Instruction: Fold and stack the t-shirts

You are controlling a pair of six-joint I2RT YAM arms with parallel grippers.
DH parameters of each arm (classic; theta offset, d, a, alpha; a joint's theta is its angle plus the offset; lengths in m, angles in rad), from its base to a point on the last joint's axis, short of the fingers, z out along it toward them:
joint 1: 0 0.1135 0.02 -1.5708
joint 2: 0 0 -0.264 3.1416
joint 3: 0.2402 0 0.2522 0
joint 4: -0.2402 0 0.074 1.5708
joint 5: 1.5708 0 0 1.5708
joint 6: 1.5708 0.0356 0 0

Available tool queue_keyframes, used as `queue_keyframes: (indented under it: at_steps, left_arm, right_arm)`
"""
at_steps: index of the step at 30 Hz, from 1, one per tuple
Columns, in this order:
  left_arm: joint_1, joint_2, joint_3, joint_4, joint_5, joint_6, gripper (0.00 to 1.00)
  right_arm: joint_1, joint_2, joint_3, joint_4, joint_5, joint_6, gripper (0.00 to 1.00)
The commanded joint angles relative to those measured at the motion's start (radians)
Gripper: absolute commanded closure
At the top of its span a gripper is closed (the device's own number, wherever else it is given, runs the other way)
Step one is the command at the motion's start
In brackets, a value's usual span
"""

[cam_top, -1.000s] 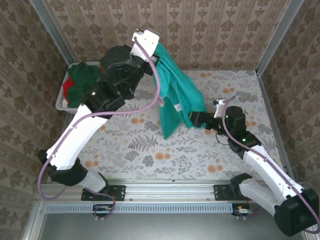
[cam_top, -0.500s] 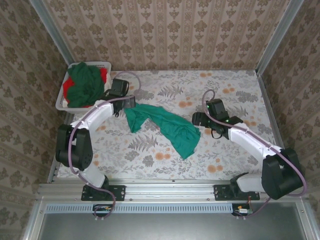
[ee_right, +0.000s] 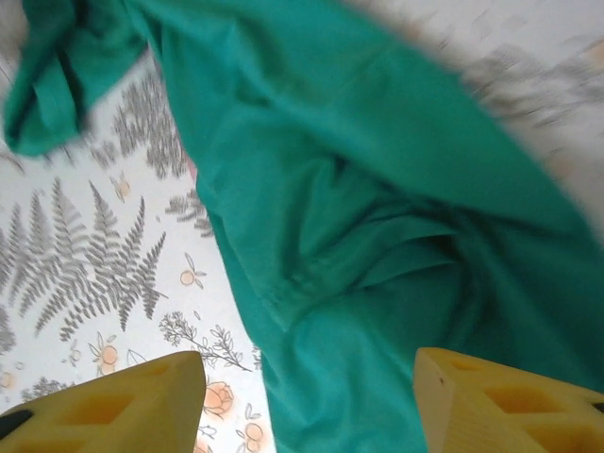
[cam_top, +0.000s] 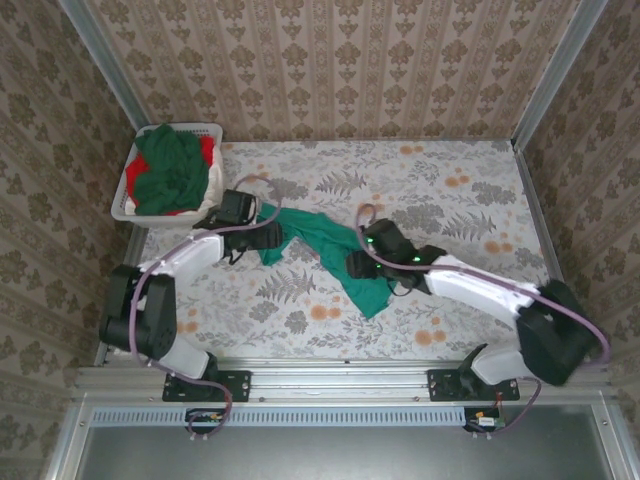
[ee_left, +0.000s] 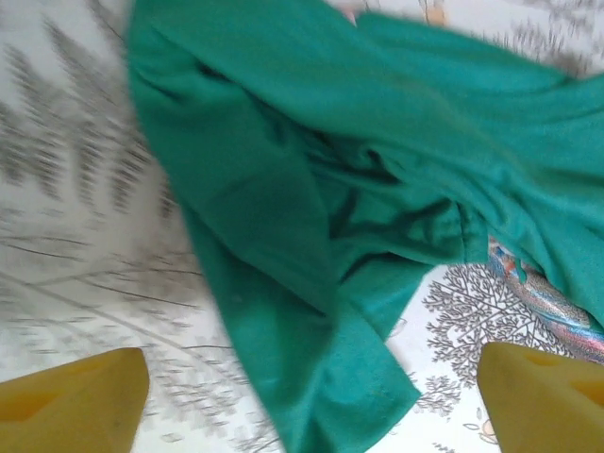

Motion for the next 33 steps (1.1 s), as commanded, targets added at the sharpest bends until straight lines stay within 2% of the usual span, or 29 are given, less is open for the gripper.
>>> queue_keyframes:
  at_steps: [1, 4, 7, 10, 14, 16, 20, 24, 33]
  left_arm:
    - [-0.007, 0.085, 0.006, 0.043, 0.086, -0.027, 0.22]
    - [0.005, 0.146, 0.033, 0.028, 0.101, -0.028, 0.36]
    - [0.033, 0.172, 0.033, 0.048, 0.150, -0.041, 0.59]
    - [0.048, 0.173, 0.027, 0.051, 0.170, -0.046, 0.67]
    - [0.066, 0.147, 0.016, 0.041, 0.176, -0.038, 0.90]
    - [0.074, 0.121, 0.011, 0.038, 0.190, -0.038, 1.00]
    - [0.087, 0.035, 0.006, 0.003, 0.191, -0.038, 1.00]
    - [0.112, -0.107, 0.003, -0.045, 0.179, -0.052, 1.00]
    - [0.133, -0.527, 0.109, -0.220, 0.023, -0.017, 1.00]
  right_arm:
    - [0.041, 0.119, 0.086, -0.019, 0.040, 0.044, 0.39]
    - [0.057, 0.210, 0.152, -0.059, 0.085, 0.054, 0.40]
    - [0.060, 0.275, 0.208, -0.082, 0.100, 0.055, 0.41]
    - [0.072, 0.333, 0.261, -0.150, 0.144, 0.055, 0.41]
    - [0.096, 0.373, 0.290, -0.215, 0.219, 0.051, 0.40]
    - [0.096, 0.391, 0.294, -0.223, 0.223, 0.046, 0.45]
    - [0.097, 0.404, 0.308, -0.263, 0.262, 0.049, 0.60]
    - [0.097, 0.351, 0.305, -0.295, 0.301, 0.041, 0.76]
    - [0.092, -0.020, 0.273, -0.415, 0.397, -0.041, 0.94]
